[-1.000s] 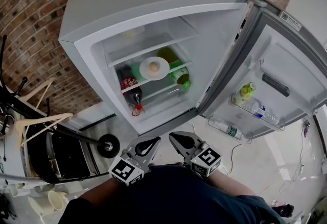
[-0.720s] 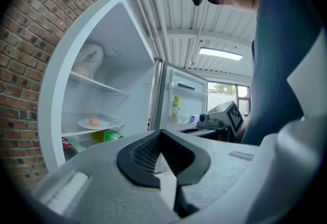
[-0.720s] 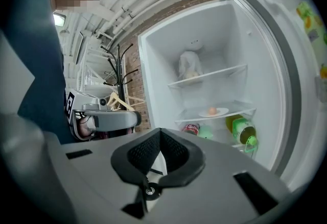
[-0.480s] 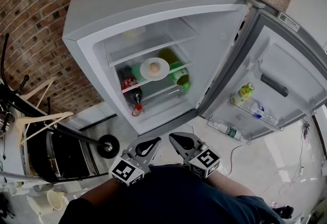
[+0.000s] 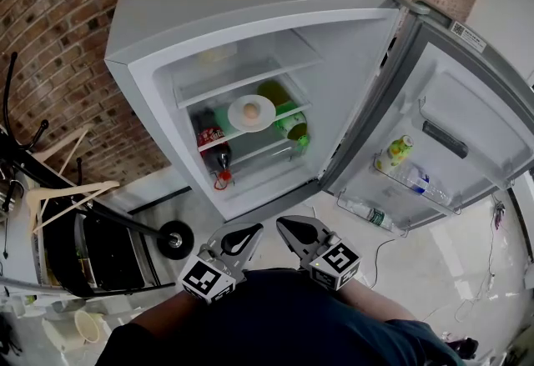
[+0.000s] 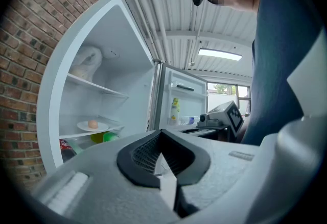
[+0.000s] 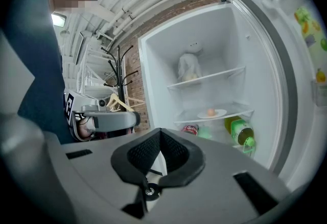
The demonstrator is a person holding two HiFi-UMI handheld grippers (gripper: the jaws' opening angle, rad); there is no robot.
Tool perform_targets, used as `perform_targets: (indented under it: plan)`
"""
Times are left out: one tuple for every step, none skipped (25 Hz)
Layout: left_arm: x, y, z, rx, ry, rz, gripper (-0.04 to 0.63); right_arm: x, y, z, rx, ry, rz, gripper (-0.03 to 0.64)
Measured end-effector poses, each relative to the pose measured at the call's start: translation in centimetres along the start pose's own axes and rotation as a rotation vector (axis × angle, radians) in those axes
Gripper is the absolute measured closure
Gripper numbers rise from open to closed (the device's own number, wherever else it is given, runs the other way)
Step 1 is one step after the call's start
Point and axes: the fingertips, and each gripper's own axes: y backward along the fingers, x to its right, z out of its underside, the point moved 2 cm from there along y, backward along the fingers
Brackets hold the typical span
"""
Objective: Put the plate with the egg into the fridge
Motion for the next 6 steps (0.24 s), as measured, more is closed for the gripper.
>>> perform_targets:
  plan:
    - [0.04, -0.02, -0.02, 0.001, 0.002, -0.001, 0.592, 0.02, 0.05, 0.0, 0.0, 0.0, -0.001, 0.607]
    - [0.06, -0.02, -0.02, 0.0, 0.0, -0.002, 0.592, 0.05, 0.1, 0.04, 0.001, 0.001, -0.002, 0.607]
    - [0.08, 0.0, 0.02, -0.001, -0.002, -0.002, 0.592, 0.1, 0.15, 0.11, 0.002, 0.002, -0.002, 0.607]
    - [0.1, 0.01, 0.04, -0.003, -0.005, -0.001, 0.592, 0.14, 0.2, 0.16, 0.004, 0.001, -0.001, 0.607]
    - [0.12, 0.02, 0.04, -0.004, -0.007, -0.001, 0.592, 0.16, 0.23, 0.18, 0.006, -0.001, 0.0, 0.607]
    - [0.15, 0.03, 0.03, -0.006, -0.009, 0.0, 0.592, 0.19, 0.27, 0.19, 0.008, -0.003, 0.001, 0.607]
